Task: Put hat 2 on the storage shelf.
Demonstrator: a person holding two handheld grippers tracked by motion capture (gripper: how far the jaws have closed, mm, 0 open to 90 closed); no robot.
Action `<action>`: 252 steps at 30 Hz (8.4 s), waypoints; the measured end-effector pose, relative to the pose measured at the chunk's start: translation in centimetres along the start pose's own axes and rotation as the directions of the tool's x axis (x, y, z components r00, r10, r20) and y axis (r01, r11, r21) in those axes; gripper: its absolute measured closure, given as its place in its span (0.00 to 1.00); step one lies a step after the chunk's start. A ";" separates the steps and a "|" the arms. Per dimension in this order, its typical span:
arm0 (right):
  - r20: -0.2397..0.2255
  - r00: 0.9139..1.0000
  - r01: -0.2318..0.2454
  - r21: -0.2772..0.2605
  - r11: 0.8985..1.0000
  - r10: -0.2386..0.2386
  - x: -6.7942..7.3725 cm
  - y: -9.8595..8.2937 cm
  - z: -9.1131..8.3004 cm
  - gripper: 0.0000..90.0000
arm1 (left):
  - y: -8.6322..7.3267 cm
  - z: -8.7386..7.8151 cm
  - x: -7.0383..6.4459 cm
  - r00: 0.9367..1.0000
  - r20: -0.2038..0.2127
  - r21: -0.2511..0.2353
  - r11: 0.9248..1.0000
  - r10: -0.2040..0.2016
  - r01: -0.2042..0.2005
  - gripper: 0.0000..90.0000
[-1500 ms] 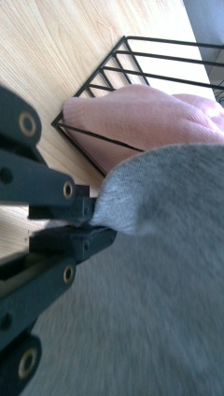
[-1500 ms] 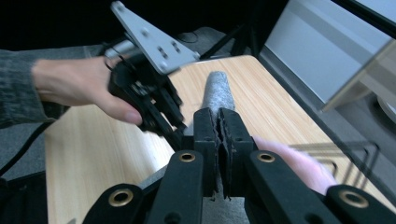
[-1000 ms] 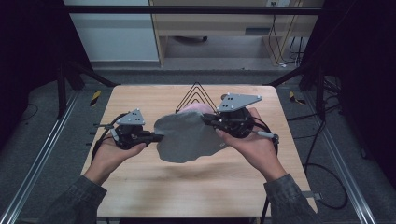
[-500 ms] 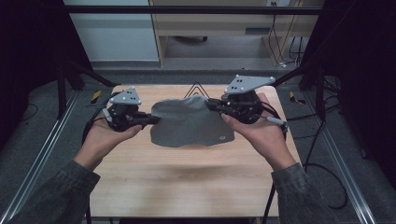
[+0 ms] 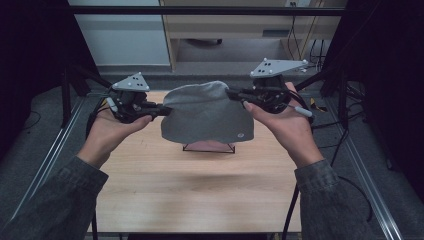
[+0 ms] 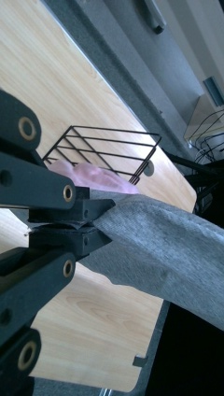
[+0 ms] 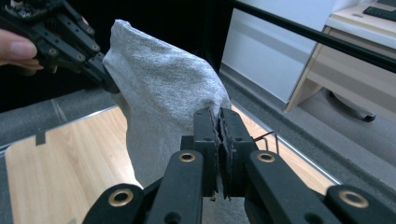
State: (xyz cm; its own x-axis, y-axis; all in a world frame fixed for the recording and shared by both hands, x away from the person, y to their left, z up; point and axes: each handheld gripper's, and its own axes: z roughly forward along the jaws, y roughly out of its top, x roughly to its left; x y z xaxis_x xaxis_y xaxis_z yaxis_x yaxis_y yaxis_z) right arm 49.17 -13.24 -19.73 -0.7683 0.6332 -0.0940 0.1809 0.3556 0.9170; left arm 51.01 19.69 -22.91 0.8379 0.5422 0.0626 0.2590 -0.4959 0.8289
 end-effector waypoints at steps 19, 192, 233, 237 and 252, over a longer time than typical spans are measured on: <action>0.070 0.996 -0.058 -0.027 0.998 0.060 -3.1 1.1 0.8 0.96 | 3.2 1.2 1.2 0.999 -0.047 -0.020 1.000 -0.016 0.015 0.97; 0.186 0.966 -0.216 0.183 0.959 0.182 -7.1 -12.0 13.3 0.62 | -8.5 14.3 5.6 0.967 -0.193 -0.047 0.986 -0.164 0.158 0.64; 0.198 0.938 -0.332 0.281 0.900 0.284 -1.2 -26.3 5.8 0.12 | -22.9 8.9 -0.4 0.980 -0.149 0.273 0.948 -0.128 0.165 0.06; 0.203 0.931 -0.354 0.310 0.882 0.303 -1.1 -27.8 6.0 0.11 | -23.9 9.1 -0.2 0.977 -0.153 0.290 0.939 -0.145 0.185 0.06; 0.209 0.926 -0.372 0.353 0.858 0.316 -0.9 -29.5 6.3 0.10 | -25.2 9.8 -0.5 0.978 -0.153 0.360 0.914 -0.140 0.187 0.05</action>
State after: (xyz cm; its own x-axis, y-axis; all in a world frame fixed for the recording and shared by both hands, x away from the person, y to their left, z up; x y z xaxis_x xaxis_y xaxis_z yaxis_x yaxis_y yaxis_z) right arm 48.43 -20.00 -49.15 -0.5255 0.8421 0.1212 0.6583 0.3122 0.6849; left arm 48.80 25.29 -49.25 0.7098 0.7038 0.0299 0.5668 -0.5958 0.5690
